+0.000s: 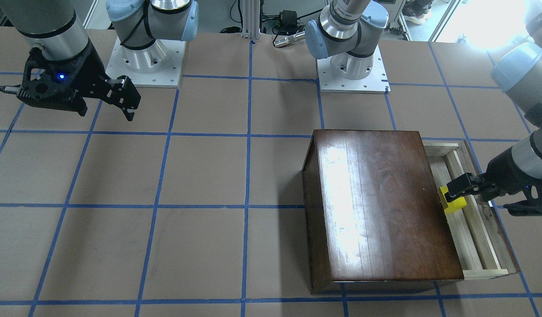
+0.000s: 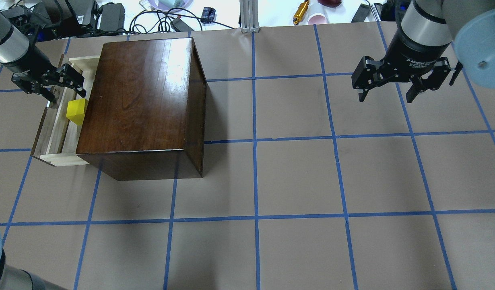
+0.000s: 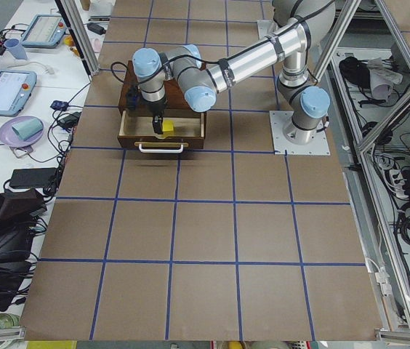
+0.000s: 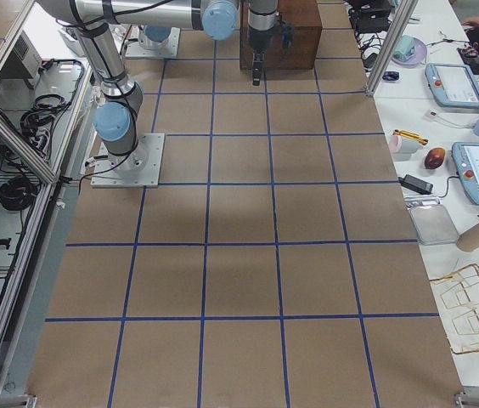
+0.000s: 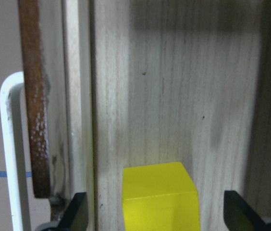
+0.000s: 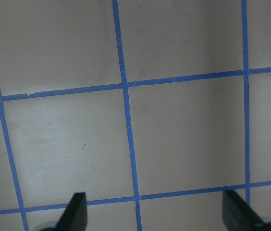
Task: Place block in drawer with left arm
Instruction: 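Lower the cube into the drawer and open the left gripper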
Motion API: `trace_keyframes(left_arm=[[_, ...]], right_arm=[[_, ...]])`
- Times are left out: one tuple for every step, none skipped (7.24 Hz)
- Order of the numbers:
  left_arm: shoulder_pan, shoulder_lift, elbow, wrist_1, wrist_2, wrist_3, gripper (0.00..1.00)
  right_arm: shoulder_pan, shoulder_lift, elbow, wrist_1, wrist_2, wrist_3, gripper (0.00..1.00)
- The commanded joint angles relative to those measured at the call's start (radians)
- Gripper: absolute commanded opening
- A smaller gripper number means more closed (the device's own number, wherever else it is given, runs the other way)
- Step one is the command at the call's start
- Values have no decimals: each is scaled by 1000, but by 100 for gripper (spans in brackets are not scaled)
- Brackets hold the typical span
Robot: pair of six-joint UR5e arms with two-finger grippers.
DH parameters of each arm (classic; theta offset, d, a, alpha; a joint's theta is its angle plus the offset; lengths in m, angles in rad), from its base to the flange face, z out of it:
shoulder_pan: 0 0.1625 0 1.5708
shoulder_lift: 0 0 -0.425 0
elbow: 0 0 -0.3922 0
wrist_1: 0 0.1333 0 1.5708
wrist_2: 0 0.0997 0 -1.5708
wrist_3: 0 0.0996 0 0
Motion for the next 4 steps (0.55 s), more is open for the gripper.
trace_keyframes(left_arm=[[-5,74,34,-105,1,-1,100],[-11,115,54,-182,3,-1,100],[-12,158,55,-225,3,-2,100],[-20,198,55,-262,7,-2,100]], right_arm=[[0,0,0,0,0,0,100],[0,0,0,0,0,0,100],[0,0,0,0,0,0,100],[0,0,0,0,0,0,100]])
